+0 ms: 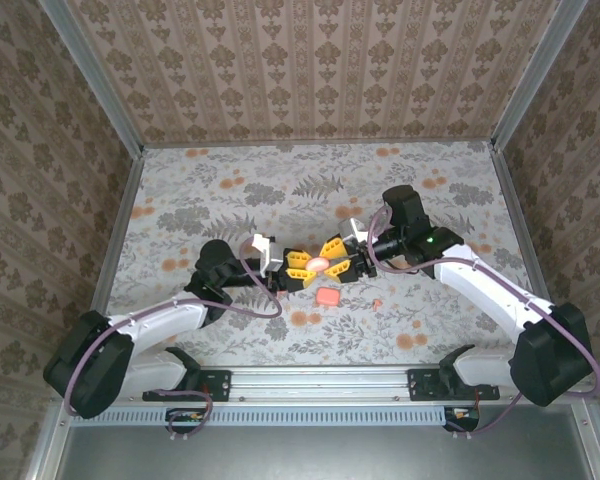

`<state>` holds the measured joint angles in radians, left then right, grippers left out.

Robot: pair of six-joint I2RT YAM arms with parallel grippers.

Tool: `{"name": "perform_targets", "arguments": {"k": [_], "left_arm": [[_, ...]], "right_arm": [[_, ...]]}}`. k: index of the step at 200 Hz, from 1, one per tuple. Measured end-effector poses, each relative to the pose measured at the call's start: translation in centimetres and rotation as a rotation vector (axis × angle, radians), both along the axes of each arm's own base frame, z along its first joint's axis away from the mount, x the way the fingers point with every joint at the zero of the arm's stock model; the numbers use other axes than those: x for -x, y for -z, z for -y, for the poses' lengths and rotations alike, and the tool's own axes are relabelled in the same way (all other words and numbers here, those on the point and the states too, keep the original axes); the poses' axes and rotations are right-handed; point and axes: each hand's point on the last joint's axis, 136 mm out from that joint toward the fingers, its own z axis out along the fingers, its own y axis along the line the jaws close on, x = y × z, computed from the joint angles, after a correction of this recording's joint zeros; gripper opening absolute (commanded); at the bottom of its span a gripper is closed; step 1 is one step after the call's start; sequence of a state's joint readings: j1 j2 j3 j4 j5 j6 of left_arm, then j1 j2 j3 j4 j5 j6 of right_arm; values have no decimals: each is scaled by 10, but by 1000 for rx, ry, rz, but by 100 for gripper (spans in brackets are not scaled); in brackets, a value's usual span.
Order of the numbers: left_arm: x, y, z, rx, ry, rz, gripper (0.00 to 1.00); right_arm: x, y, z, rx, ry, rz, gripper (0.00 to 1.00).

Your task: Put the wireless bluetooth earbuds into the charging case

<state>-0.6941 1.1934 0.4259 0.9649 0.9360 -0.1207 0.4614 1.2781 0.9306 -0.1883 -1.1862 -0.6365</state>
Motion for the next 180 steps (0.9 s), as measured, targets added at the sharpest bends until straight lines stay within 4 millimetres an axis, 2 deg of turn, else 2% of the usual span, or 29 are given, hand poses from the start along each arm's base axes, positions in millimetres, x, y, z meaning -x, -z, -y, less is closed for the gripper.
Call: {"name": "perform_targets", "arguments": {"k": [54, 65, 90, 95, 122, 155, 180], "left_arm": [[2, -1, -1, -3, 5, -2, 26], [2, 0, -1, -3, 4, 0, 35], [-2, 2, 0, -11, -20, 1, 65], [-4, 3, 0, -18, -29, -7, 68], [-8, 7, -1, -69, -77, 27, 68], [-11, 5, -2, -127, -118, 105, 67], [-8, 18, -1, -199, -120, 133, 66]], "right_arm": [[-1, 0, 0, 4, -1, 9, 18], [0, 0, 0, 7, -1, 8, 15], [1, 2, 0, 23, 1, 20, 15], [0, 2, 1, 32, 8, 26, 15], [-4, 8, 8, 102, 69, 91, 14], [-9, 4, 16, 179, 122, 196, 14], [-2, 7, 18, 230, 114, 254, 14]]}}
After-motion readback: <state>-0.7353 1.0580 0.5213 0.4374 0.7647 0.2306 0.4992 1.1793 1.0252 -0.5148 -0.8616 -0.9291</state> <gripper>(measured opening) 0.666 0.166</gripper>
